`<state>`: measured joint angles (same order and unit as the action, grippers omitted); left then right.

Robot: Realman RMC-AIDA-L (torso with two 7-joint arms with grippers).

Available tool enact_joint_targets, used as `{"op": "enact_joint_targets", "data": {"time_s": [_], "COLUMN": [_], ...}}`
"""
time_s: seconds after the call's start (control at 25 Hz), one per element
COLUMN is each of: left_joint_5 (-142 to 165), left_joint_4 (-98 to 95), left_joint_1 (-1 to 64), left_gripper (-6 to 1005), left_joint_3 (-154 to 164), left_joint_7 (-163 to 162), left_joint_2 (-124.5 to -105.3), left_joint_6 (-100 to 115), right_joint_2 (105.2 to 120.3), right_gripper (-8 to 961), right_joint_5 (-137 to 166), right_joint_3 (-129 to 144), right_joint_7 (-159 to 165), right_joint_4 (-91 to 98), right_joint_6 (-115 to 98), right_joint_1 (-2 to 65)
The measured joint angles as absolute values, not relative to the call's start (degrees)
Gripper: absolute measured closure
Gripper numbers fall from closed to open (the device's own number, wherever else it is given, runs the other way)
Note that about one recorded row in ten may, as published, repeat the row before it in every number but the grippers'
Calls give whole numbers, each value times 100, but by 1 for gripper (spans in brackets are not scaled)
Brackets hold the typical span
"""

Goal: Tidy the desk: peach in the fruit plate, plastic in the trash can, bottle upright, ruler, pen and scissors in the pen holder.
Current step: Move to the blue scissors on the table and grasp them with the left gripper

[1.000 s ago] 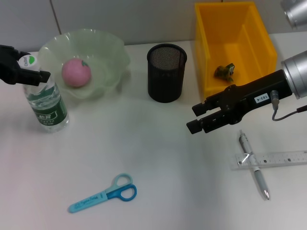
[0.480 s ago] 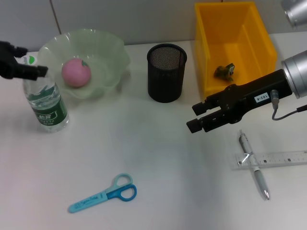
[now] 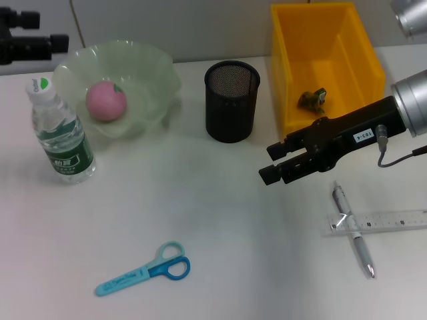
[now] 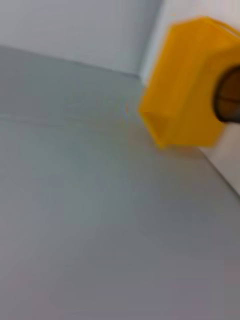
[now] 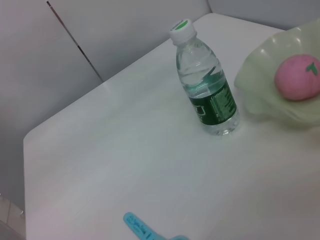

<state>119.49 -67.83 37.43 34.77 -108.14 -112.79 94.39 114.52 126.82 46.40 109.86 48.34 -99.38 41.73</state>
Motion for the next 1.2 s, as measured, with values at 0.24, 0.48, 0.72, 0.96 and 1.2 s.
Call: {"op": "enact_joint_targets", "data": {"time_s": [0.24,0.48,0.72,0.96,1.2], "left_joint_5": [11059,10935,10951,11110,12298], "left_joint_4": [-6855,-6926,-6930,-7013,-7891], "left_joint_1": [3452,3280,3060,2972,2985], "left_gripper": [220,221,221,222,224], "left_joint_3": [3512,3625,4305,4772,5298], "left_joint_7": [-10657,-10440,-10337,-10359,-10697], "left_joint_2": [-11342,-11554,-11611,-11562,-11725], "left_joint_6": [9969,10246,10276,10350,10684], "right_joint_2": [11467,11502,11599,11602,11523], "right_gripper": [231,231,231,231,231], "right_joint_5": [12616,12582,12543,12532,12554], "right_joint_3": [4631,4654,4635,4691,4693], "right_joint_7": [10945,10907,10639,10528,10450], "right_joint_4": [4825,4825,4801,4785,4801], "right_joint_6": [-9912,-9907,-9930,-10054,-10180], "right_joint_1": [4139,4128,3966,3868,3850]}}
